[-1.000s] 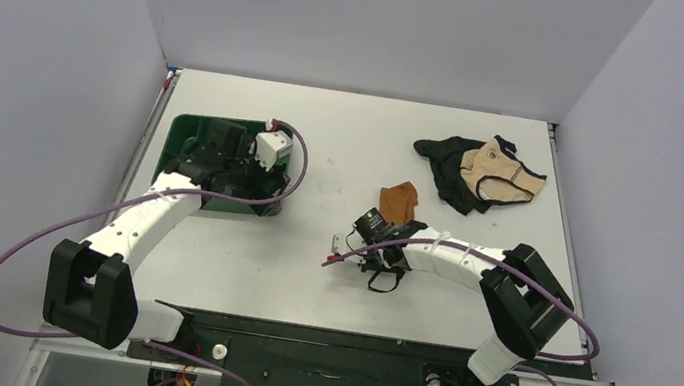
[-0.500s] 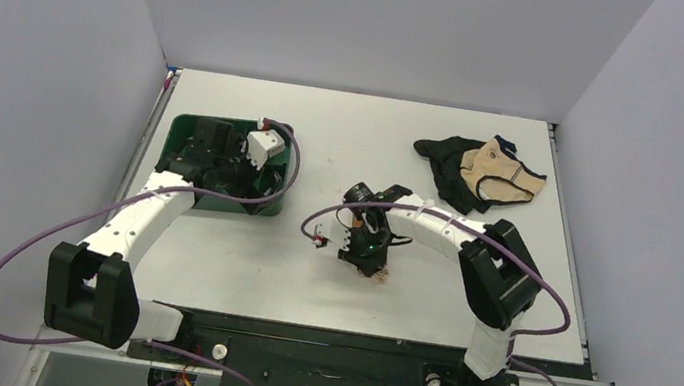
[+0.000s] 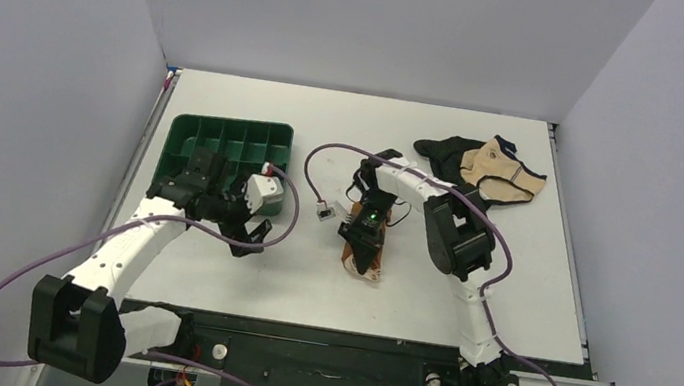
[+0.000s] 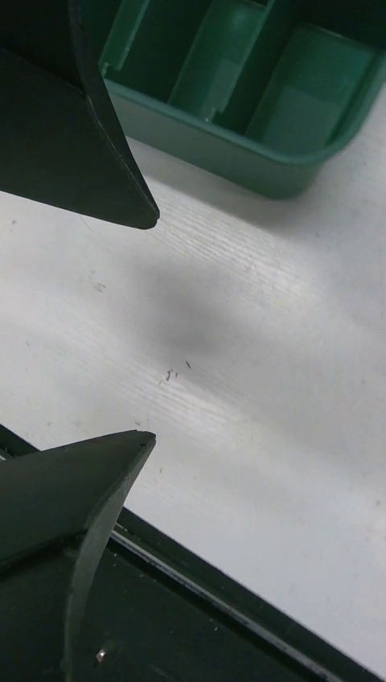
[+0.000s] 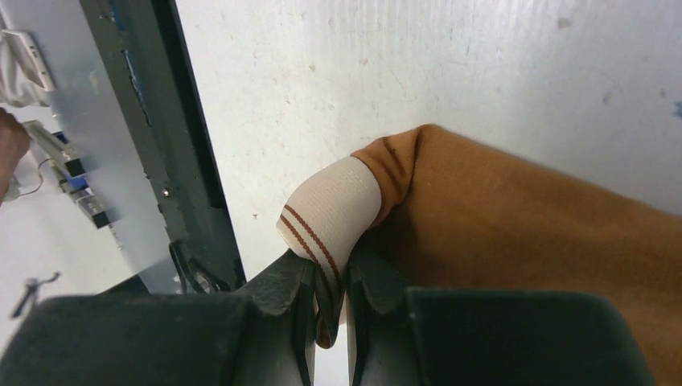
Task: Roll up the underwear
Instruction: Roll the underwear to the center of the board.
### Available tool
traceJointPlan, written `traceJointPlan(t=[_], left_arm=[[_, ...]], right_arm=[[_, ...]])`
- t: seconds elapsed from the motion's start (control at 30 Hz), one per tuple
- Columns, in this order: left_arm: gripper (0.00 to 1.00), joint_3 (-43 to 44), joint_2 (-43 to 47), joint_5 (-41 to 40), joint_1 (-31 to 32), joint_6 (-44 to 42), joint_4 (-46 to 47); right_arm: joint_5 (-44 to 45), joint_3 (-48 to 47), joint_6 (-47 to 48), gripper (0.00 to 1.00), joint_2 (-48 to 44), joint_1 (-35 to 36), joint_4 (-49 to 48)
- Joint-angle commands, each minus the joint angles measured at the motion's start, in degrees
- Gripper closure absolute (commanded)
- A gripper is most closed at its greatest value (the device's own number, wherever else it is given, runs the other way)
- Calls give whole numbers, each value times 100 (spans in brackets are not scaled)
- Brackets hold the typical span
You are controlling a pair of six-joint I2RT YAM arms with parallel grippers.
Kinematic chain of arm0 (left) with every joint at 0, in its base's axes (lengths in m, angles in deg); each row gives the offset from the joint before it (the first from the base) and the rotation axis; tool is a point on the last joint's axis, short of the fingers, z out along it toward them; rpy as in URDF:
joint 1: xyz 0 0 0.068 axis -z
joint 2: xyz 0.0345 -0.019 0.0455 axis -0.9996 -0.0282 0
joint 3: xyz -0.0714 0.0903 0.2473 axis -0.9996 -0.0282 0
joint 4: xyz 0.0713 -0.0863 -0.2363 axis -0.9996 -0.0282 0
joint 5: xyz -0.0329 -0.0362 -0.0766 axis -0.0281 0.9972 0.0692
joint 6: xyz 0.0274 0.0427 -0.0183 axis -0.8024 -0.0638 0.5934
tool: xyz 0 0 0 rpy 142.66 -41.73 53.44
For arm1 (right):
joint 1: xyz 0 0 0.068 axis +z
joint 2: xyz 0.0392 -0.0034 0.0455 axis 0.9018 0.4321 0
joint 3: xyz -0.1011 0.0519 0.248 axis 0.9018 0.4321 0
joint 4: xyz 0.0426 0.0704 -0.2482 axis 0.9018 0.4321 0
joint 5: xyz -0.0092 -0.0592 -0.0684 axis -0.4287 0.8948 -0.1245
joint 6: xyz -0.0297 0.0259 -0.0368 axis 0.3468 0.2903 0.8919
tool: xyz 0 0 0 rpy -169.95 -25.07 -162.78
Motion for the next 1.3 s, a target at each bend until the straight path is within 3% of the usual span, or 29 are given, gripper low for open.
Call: traceJointPlan(t=[0.0, 0.2, 0.43, 0.9, 1.27], left_arm=[[3, -50, 221, 358, 640, -421, -241], [3, -124, -261, -361, 2331, 323, 995], [3, -48, -1145, -349, 3326, 809, 2642], [3, -705, -2241, -315, 3488, 2079, 5735], [2, -1526, -2492, -325, 3501, 2143, 7685]], right_arm=[[-509, -508, 512, 100, 411, 43, 730], [-607, -755, 644, 100, 640, -13, 950], [-685, -814, 596, 100, 738, -179, 958], [-679, -658, 610, 100, 744, -260, 942], [-674, -576, 634, 100, 701, -269, 946]])
